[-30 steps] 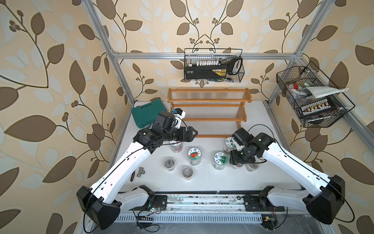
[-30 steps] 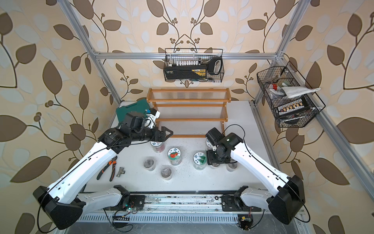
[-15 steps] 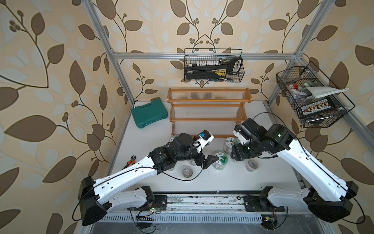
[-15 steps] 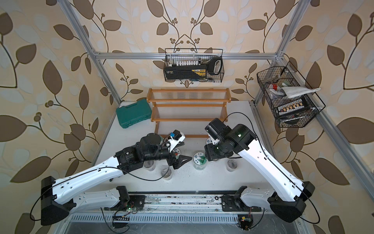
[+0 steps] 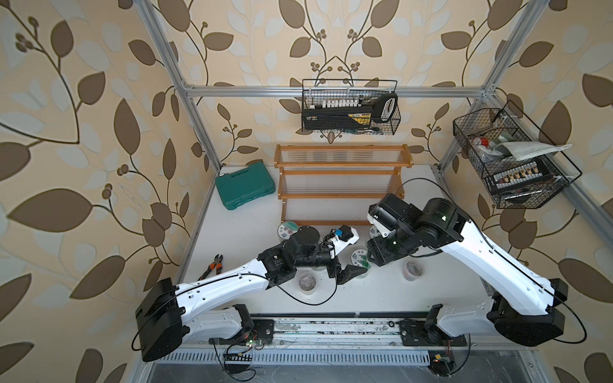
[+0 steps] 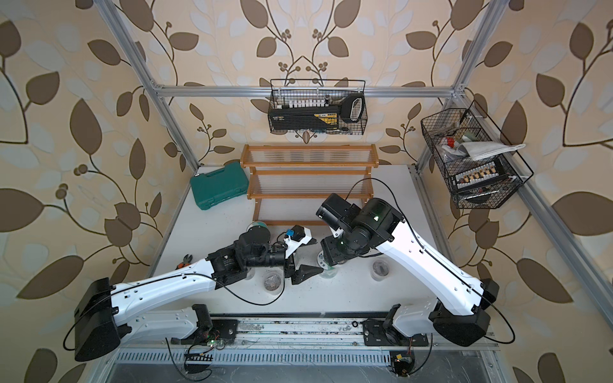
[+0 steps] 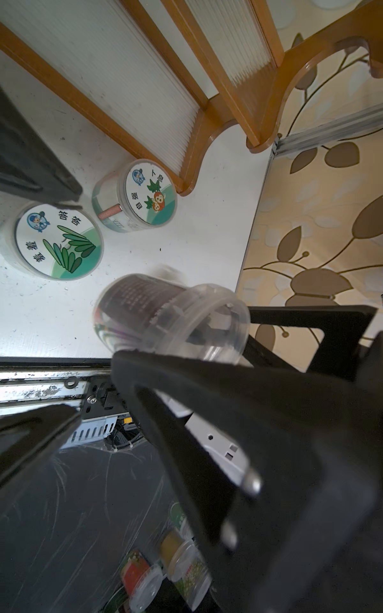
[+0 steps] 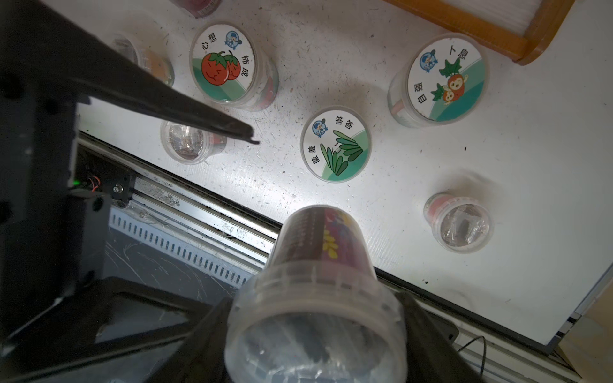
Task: Place the seed container on the shelf
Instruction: Pick up the seed jar at the center of the board.
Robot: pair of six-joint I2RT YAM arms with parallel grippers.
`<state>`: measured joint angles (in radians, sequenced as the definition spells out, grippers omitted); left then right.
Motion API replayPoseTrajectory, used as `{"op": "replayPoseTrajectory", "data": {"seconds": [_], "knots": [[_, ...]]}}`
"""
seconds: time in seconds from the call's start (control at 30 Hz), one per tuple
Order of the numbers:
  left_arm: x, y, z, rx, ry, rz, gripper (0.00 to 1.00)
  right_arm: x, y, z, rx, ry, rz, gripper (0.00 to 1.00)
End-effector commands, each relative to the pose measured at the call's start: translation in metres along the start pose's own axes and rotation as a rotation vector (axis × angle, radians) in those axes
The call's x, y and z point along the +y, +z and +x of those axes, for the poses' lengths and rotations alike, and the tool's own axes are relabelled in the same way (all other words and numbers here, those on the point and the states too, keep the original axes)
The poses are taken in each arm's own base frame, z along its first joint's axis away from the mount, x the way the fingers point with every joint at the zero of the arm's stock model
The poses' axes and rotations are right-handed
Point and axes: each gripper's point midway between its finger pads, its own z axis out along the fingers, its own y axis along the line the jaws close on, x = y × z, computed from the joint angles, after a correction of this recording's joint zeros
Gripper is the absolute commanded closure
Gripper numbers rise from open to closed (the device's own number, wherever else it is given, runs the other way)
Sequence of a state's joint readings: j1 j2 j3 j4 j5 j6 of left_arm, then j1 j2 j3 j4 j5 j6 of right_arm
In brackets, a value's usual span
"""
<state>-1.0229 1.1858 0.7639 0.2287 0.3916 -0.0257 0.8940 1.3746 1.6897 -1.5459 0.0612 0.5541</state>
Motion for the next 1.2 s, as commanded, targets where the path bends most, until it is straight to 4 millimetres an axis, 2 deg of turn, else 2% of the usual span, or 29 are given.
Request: {"op": "replayPoseTrajectory", "data": {"seconds": [0.0, 0.13, 0.37, 0.73, 1.03, 1.17], "knots": [[-0.015, 0.006, -0.021, -0.109, 0.069, 0.071, 0.02, 0.003, -0.005, -0.001, -0.012, 0.002, 0.014, 0.39], [-0.025, 0.012, -0.021, -0.149, 0.125, 0.095, 0.02, 0.01, -0.005, -0.001, -0.014, -0.008, 0.002, 0.39], [-0.026, 0.016, -0.02, -0.191, 0.176, 0.074, 0.02, 0.017, -0.005, -0.002, -0.016, -0.017, -0.021, 0.39], [-0.021, 0.023, -0.017, -0.222, 0.202, 0.047, 0.02, 0.024, -0.011, -0.002, -0.033, -0.02, -0.067, 0.39], [-0.011, 0.014, -0.013, -0.277, 0.195, -0.029, 0.02, 0.023, -0.025, -0.008, -0.112, 0.036, -0.099, 0.4], [-0.005, 0.015, -0.015, -0.291, 0.206, -0.066, 0.02, 0.027, -0.024, -0.015, -0.14, 0.087, -0.124, 0.41]]}}
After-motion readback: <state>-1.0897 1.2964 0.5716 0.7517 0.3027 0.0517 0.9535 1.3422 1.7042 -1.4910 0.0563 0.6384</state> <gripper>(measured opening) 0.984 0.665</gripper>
